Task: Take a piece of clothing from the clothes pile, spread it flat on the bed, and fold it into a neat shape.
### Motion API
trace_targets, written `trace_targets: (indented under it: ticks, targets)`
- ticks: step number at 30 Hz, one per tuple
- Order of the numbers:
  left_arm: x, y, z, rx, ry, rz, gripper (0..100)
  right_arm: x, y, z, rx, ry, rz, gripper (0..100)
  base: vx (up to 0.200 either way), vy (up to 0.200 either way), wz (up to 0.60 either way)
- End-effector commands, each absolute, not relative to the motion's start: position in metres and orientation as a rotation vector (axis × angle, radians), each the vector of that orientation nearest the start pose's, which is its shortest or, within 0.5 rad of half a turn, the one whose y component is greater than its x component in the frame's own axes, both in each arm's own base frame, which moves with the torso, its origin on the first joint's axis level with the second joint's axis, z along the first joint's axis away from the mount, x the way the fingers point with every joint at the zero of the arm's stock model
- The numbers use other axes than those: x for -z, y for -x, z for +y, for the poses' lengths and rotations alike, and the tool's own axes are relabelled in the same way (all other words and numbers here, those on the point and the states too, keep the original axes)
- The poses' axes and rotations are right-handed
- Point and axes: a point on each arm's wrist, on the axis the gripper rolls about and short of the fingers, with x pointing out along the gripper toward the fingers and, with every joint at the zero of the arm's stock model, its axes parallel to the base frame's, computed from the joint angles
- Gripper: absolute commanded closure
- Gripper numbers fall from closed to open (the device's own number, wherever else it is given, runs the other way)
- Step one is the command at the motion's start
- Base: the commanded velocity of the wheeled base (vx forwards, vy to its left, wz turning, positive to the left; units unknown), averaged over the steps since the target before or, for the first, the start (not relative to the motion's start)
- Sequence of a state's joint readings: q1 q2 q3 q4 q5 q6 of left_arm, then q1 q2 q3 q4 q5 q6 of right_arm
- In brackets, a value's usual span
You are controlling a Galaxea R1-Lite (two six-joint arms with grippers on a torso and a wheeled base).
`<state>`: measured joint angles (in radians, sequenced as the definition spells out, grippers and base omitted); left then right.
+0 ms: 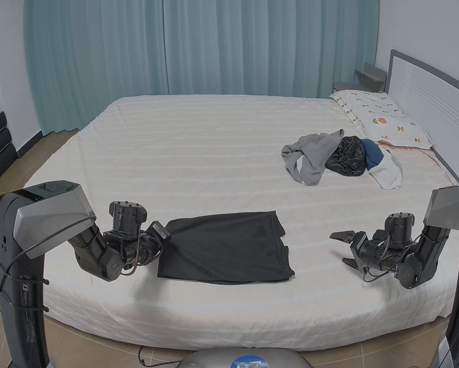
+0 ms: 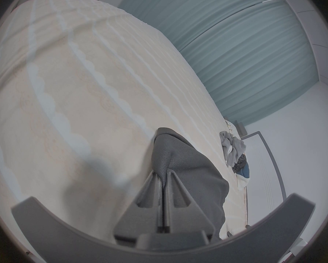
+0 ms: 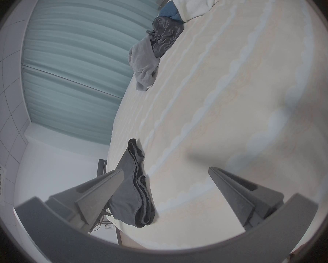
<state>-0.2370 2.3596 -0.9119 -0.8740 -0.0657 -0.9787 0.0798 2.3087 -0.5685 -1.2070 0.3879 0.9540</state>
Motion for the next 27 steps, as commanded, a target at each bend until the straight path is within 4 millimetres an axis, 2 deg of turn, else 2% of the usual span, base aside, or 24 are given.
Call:
trace_targets:
  ticks: [1, 27]
  targets:
    - [0.007, -0.384, -0.092, -0.016, 0.896, 0.665, 100, 0.015, -0.332, 0.036, -0.169, -0.995, 0.715, 0, 0.0, 0.2, 0.0]
    - [0.003, -0.379, -0.078, -0.049, 0.905, 0.657, 100, 0.015, -0.331, 0.035, -0.167, -0.995, 0.716, 0, 0.0, 0.2, 0.0]
